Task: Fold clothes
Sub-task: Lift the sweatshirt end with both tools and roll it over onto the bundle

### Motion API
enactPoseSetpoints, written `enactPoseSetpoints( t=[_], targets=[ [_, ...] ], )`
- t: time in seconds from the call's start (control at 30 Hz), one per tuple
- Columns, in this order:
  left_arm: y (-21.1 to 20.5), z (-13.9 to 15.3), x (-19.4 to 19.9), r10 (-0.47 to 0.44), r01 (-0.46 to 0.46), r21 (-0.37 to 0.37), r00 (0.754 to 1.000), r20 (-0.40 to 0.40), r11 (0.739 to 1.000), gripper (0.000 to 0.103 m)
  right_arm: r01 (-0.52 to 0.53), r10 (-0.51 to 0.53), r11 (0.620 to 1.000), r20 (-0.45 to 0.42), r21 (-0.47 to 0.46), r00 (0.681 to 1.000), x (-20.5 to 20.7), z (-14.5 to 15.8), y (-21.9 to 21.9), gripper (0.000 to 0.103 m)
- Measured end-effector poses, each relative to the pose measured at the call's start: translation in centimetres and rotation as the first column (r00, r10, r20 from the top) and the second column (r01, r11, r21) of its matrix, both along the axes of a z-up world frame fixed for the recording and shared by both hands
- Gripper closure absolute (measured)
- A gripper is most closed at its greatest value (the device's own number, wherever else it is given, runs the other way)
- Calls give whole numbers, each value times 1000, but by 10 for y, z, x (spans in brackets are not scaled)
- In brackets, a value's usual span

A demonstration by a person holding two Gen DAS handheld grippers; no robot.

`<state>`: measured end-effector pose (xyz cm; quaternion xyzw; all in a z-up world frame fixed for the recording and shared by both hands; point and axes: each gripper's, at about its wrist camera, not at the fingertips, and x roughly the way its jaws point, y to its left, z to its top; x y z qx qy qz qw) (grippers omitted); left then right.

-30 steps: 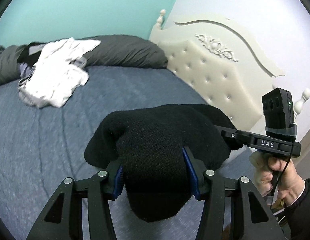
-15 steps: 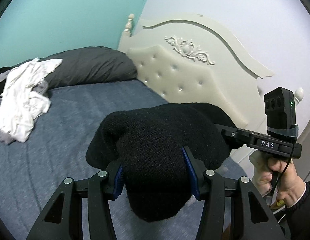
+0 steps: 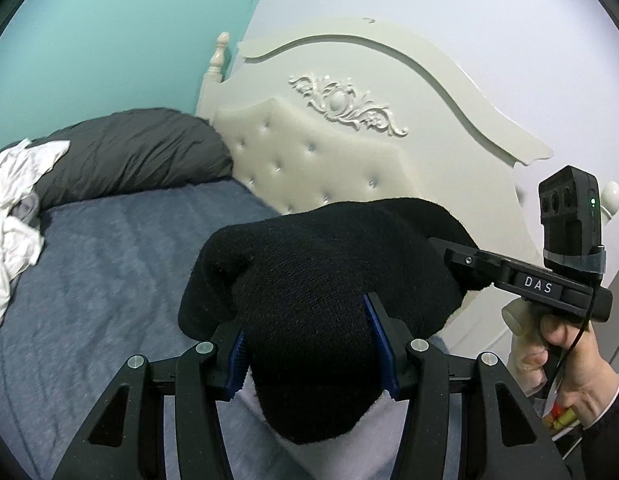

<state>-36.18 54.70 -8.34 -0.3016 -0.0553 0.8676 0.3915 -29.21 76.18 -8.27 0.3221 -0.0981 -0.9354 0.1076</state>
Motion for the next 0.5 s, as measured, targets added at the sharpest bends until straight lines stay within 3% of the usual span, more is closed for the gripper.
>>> enactPoseSetpoints(
  t=[0.23, 0.37, 0.5],
  targets=[
    [51, -36, -3, -13, 13, -18, 1000, 3, 1000, 47, 59, -60, 997, 20, 42, 998, -5, -35, 42, 80],
    [74, -91, 0, -46, 54, -68, 991, 123, 996, 47, 85, -89, 995, 69, 57, 994, -3, -68, 63, 80],
    [80, -127, 19, -81, 101, -92, 977, 199, 991, 48, 83, -84, 996, 133, 15, 988, 16, -103, 75, 80]
  ],
)
